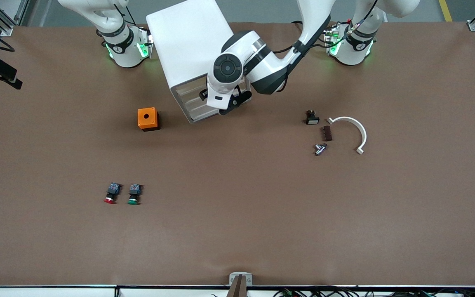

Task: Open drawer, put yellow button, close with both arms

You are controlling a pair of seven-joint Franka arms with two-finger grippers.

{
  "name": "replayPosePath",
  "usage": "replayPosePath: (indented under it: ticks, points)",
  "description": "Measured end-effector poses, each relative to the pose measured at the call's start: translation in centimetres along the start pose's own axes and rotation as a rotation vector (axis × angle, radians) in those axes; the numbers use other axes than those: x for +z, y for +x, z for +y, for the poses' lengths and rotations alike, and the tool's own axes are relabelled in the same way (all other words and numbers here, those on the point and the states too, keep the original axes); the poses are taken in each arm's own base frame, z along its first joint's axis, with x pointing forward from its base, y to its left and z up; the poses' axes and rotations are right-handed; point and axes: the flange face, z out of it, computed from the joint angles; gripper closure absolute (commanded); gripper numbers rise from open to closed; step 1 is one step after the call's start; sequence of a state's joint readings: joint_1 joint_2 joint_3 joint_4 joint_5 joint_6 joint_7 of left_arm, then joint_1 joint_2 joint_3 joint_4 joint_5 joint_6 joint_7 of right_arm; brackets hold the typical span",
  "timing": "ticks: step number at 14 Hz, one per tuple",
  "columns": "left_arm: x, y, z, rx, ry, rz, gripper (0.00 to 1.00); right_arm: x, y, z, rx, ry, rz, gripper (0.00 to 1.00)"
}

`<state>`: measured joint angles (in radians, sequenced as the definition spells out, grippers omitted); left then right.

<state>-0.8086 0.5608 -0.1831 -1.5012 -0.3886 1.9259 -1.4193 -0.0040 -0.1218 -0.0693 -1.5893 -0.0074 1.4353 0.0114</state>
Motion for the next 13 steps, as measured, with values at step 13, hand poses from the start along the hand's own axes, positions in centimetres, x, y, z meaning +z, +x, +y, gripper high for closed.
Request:
replayPosePath:
  ticks: [13]
  points:
    - [-18.1,10.7,-1.8,-0.118,-0.252,0.053,0.01,-0.7,0.6,-0.4,-0.026,0.0,0.065,0.0]
